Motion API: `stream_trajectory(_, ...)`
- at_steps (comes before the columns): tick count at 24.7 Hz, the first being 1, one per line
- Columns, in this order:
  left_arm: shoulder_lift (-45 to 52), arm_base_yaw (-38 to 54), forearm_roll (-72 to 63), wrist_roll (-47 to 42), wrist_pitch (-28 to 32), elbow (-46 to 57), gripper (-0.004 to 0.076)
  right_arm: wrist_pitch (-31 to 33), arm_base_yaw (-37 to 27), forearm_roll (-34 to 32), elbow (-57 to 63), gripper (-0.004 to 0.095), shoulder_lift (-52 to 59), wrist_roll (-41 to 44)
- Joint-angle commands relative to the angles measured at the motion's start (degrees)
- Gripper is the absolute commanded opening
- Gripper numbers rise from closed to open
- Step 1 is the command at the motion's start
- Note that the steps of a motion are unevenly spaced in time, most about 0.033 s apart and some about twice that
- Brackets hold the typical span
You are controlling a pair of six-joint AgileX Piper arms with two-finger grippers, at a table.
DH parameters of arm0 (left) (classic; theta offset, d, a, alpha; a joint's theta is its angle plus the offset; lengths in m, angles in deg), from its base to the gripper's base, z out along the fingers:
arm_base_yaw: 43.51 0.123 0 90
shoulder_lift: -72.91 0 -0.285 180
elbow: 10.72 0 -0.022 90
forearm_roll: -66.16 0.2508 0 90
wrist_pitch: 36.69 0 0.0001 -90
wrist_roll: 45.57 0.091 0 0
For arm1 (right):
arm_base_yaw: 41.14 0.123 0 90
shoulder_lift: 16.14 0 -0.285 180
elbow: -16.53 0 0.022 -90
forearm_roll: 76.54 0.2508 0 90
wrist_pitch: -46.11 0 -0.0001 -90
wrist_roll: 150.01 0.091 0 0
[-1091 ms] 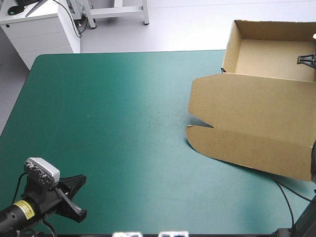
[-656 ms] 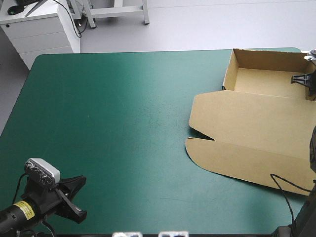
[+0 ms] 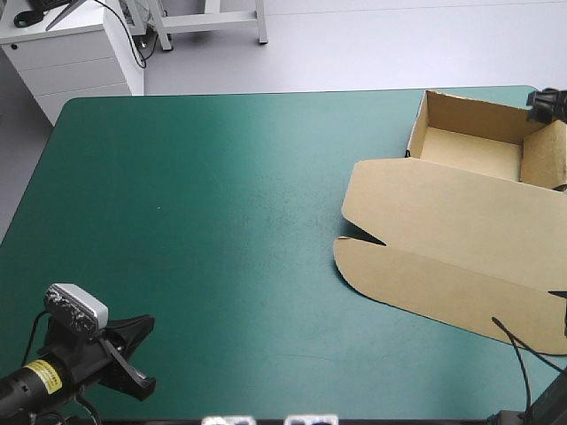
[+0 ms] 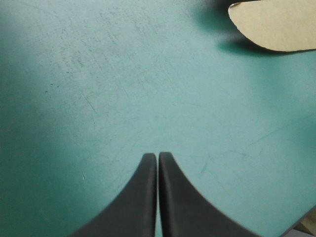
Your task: Fold the box
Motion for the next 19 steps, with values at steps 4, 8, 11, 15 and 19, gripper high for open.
stream_trajectory(4, -0.44, -0.34, -1.26, -0.31, 5.73, -1.35, -0.0008, 0.03, 5.42, 27.55, 3.39, 0.0072, 11.54, -11.65)
stream_trajectory(8, -0.44, -0.34, -1.26, -0.31, 7.73, -1.35, -0.0008, 0.03, 12.27, 27.45, 12.56, -0.0009, 16.31, -18.11)
stream_trajectory(11, -0.44, -0.34, -0.90, -0.31, 7.73, -1.35, -0.0008, -0.05, 16.73, 26.22, 19.67, -0.0010, 20.42, -21.42)
stream_trajectory(15, -0.44, -0.34, -0.66, -0.31, 10.10, -1.35, -0.0008, -9.42, 21.38, 17.90, 34.32, -0.0010, 30.36, -22.57)
stream_trajectory(19, -0.44, -0.34, 1.64, -0.31, 11.35, -1.35, -0.0008, -20.53, 21.94, 17.34, 47.05, -0.0010, 39.59, -26.67)
